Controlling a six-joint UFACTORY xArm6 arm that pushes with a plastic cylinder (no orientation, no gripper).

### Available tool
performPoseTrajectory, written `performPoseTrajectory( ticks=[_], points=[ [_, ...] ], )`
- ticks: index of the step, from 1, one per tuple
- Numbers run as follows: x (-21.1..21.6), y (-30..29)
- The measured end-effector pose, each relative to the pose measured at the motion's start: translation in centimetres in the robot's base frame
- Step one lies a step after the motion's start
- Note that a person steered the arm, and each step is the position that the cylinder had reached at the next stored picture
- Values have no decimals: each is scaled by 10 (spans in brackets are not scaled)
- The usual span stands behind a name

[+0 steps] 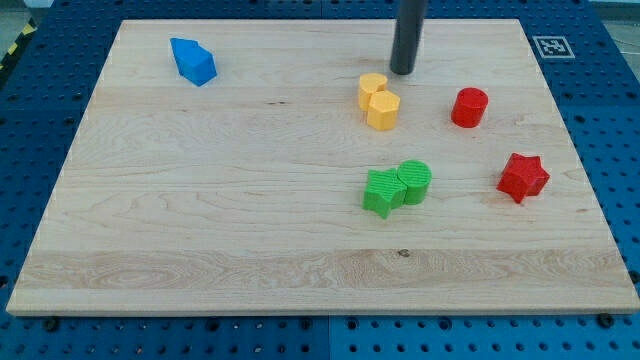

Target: Arrange yellow and red blocks parallel to each other

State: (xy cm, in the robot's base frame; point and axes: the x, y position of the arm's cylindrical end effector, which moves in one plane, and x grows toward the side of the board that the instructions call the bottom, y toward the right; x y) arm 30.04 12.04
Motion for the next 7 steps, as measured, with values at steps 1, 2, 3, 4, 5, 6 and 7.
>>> performPoseTrajectory(
  ticks=[1,2,3,4,5,6,7],
  points=[
    [7,17],
    [30,27],
    [57,46],
    [84,66],
    [104,86],
    [105,92],
    [105,94]
  ],
)
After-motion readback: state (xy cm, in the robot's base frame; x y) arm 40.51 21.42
